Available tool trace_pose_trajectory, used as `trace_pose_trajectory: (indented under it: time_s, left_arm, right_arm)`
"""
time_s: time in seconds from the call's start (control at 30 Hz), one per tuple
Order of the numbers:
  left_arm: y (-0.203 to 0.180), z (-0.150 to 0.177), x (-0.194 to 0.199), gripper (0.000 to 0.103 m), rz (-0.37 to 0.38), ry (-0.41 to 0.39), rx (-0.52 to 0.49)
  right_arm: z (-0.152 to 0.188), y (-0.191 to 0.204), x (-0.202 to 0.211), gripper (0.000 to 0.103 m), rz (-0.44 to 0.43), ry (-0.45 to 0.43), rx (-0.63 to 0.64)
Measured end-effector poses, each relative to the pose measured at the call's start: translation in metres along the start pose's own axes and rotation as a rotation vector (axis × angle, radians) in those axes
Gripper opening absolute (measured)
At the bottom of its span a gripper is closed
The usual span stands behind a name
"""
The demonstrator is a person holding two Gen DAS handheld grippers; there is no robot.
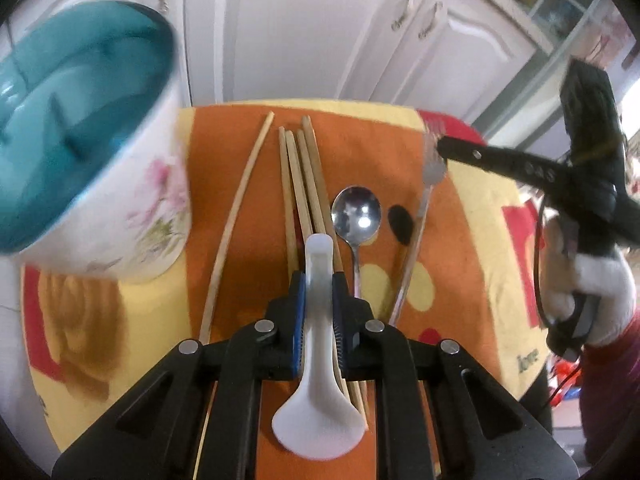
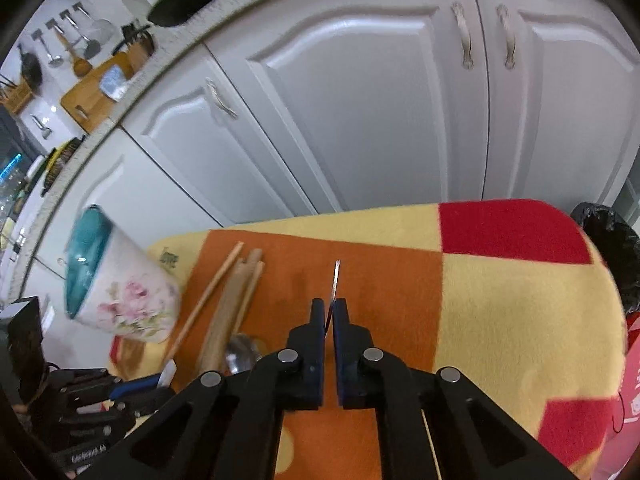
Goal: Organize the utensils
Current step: 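Grasp the white ceramic spoon with the left gripper while the right gripper grasps the steel fork, then lift the white spoon and steel fork and drop both into the teal-lined holder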
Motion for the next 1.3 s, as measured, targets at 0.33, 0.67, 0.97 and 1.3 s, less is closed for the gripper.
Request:
trace_pose_trajectory:
  time_s: [0.33,0.67,0.97,1.3]
  left_arm:
    - [-0.007,0.016,0.074,0.011,0.016,-0.139,0.025]
    - [-0.006,0.006,0.147,0.011,-0.005,-0.31,0.03]
    - [0.031,-0.039,0.211,0.011,-0.105,-0.516,0.094]
    - [0.064,-0.088,0.206,0.011,-0.203,-0.656,0.08]
  right_arm:
    - [0.006,0.033,0.074,0.002,-0.028,-0.116,0.085]
    - [-0.01,0.072,0.128,0.002,-0.04,-0.223,0.165]
    - [-0.047,0.119,0.173,0.002,-0.097,-0.321,0.216]
    - [-0.102,0.182,0.176,0.002,-0.112,-0.395,0.287]
Point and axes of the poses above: each gripper's, at about its wrist camera, not at the fingertips, and x roughly against the way its jaws point, y to its left, z to its underside, the point moved 4 cm from there along -x, roughly the way its jaws point, and after that the axes turned 12 degrees about z, right-handed, at the moved point
